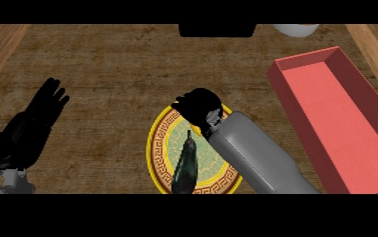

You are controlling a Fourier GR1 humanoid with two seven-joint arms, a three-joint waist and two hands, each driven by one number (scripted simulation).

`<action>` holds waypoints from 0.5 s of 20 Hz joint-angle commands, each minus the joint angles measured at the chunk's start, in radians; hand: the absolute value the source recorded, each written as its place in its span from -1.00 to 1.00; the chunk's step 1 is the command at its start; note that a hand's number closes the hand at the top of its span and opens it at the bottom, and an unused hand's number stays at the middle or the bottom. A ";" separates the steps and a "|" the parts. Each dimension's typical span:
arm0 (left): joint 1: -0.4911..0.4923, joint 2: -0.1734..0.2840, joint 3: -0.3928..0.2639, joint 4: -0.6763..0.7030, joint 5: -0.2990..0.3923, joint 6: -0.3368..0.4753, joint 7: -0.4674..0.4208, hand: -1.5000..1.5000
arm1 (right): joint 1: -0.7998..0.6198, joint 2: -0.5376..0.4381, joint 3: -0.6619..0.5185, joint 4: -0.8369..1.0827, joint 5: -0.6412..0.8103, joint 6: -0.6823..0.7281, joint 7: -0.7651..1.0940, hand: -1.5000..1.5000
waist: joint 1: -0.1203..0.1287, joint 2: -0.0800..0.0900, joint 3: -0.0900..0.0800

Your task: Pick the lemon from the plate and place it in the cardboard box

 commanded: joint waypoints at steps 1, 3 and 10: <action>-0.053 0.010 0.044 0.078 0.008 -0.032 -0.022 0.00 | 0.004 0.010 -0.011 0.021 0.039 -0.001 -0.032 -1.00 | -0.003 0.000 0.000; -0.075 -0.025 -0.003 0.034 -0.022 0.024 0.052 0.00 | 0.027 0.010 0.048 0.039 -0.003 -0.063 0.017 -1.00 | 0.001 0.000 0.000; 0.001 -0.027 0.027 -0.030 -0.009 -0.021 0.025 0.00 | 0.076 -0.036 0.002 -0.011 0.073 -0.100 -0.100 1.00 | -0.004 -0.002 0.000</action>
